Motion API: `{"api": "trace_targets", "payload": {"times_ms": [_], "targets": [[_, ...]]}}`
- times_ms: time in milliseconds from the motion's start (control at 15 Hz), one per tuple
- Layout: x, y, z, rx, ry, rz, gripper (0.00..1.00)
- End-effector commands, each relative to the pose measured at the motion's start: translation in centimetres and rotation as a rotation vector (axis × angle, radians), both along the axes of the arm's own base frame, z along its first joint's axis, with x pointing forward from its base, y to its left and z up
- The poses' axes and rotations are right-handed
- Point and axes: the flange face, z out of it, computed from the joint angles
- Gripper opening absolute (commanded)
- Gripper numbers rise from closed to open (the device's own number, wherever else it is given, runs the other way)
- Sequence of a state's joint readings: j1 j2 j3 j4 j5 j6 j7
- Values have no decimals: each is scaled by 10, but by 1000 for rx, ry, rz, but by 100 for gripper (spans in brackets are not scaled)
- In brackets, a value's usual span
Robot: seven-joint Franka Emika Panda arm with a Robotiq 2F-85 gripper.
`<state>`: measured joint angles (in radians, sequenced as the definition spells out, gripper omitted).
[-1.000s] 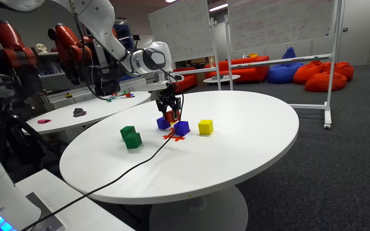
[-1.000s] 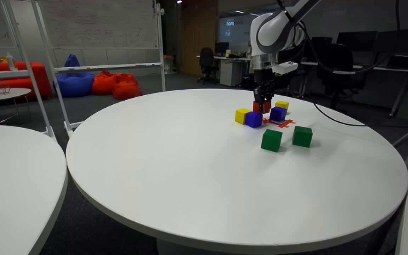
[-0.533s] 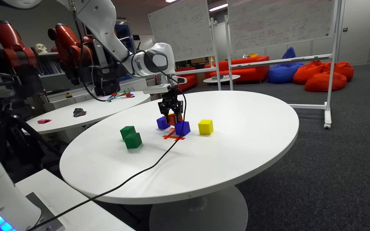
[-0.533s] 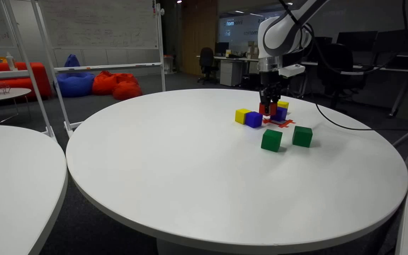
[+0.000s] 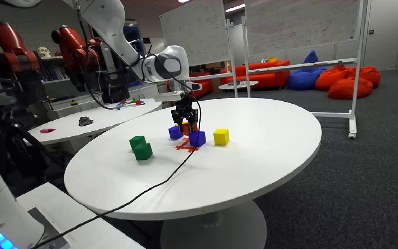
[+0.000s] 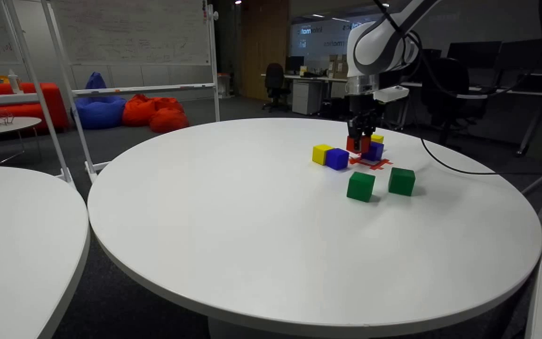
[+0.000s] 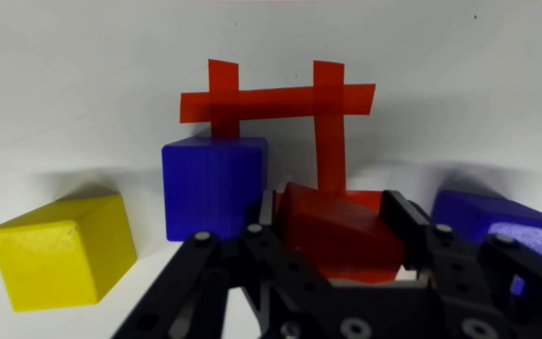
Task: Pick up the red object and put it at the center of the table
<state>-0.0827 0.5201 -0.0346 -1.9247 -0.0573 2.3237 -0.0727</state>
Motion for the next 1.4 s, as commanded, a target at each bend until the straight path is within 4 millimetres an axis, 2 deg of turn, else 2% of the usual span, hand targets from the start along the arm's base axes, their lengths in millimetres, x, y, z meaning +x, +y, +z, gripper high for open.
{"api": "trace_targets", "payload": {"times_ms": [0, 200, 333, 467, 800, 1000, 1200, 1333], "targets": [[-16, -8, 6, 18, -25, -19, 35], [-18, -16, 5, 23, -30, -37, 35], [-14, -9, 4, 17, -26, -18, 35], [-5, 14, 1, 11, -17, 26, 35], [13, 92, -5, 0, 5, 164, 35], [19, 120, -8, 0, 6, 216, 35], [24, 126, -10, -5, 0, 230, 35], [26, 119, -11, -3, -4, 221, 35]]}}
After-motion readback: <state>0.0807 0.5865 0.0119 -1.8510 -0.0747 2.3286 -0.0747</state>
